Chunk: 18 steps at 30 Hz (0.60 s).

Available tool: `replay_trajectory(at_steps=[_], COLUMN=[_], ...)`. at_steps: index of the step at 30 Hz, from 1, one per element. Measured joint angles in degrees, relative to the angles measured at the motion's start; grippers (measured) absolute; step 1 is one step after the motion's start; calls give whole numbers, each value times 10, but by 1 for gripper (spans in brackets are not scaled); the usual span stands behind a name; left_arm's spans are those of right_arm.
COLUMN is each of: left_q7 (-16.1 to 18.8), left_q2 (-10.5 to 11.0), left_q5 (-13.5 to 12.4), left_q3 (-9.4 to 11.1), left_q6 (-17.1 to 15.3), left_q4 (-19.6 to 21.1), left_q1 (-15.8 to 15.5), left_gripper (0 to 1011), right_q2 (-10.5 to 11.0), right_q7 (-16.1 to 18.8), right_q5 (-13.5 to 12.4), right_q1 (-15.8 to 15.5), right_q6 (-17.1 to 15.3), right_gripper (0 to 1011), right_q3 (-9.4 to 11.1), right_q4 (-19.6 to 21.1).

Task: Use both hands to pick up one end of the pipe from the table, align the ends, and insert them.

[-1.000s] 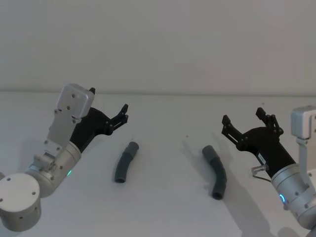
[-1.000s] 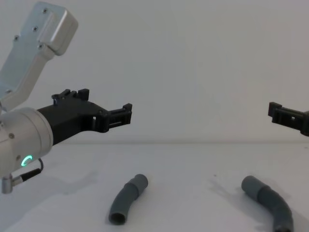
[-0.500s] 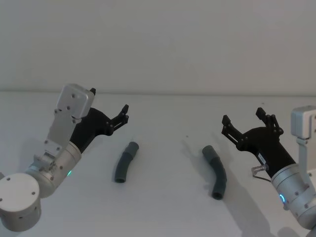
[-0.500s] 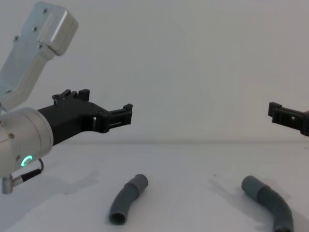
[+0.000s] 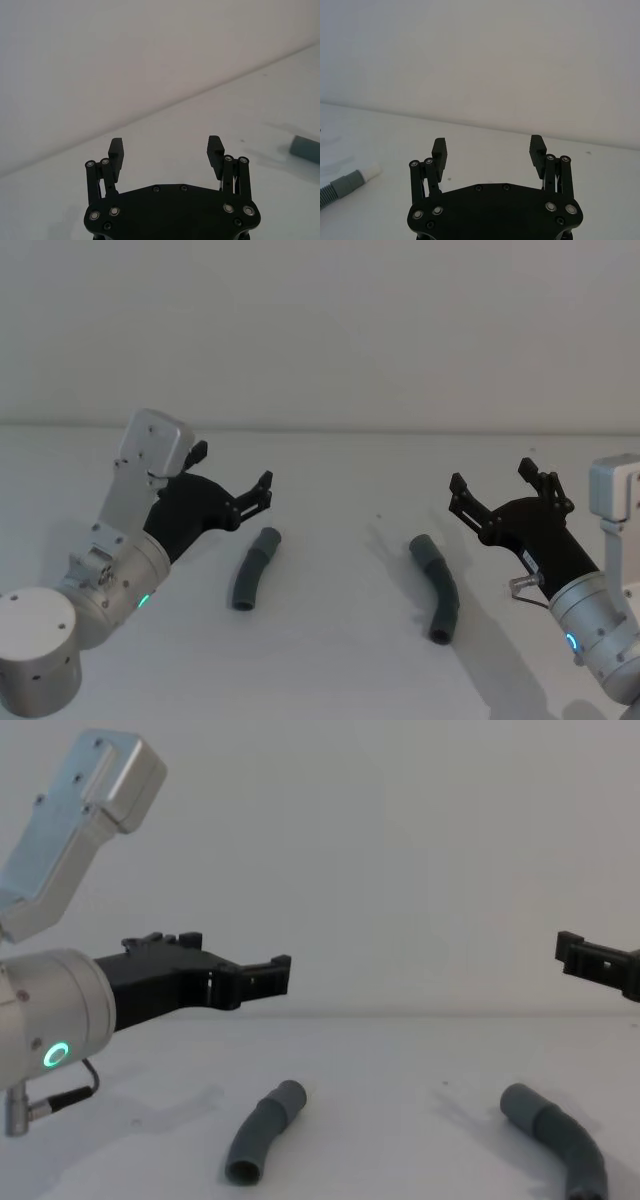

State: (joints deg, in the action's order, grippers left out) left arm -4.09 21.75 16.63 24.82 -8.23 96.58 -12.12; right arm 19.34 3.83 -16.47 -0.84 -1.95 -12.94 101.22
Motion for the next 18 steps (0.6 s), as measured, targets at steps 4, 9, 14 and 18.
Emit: replay_trajectory(at_steps=[4, 9, 14, 18], left_q7=[-4, -4, -3, -2], left_q2=[1, 5, 11, 14], left_q5=[16, 26, 30, 31], left_q3=[-4, -6, -5, -2], left_q6=[-43, -90, -143, -181], left_q4=[22, 44, 66, 78], left_q1=[8, 13, 15, 13], left_gripper=[1001, 1001, 1001, 1001], right_q2=[0, 0, 0, 0], right_q7=[0, 0, 0, 0], right_q5=[0, 0, 0, 0], right_q1=[0, 0, 0, 0], right_q6=[0, 0, 0, 0], right_gripper=[1000, 1000, 1000, 1001], right_q3=[0, 0, 0, 0], right_q4=[0, 0, 0, 0])
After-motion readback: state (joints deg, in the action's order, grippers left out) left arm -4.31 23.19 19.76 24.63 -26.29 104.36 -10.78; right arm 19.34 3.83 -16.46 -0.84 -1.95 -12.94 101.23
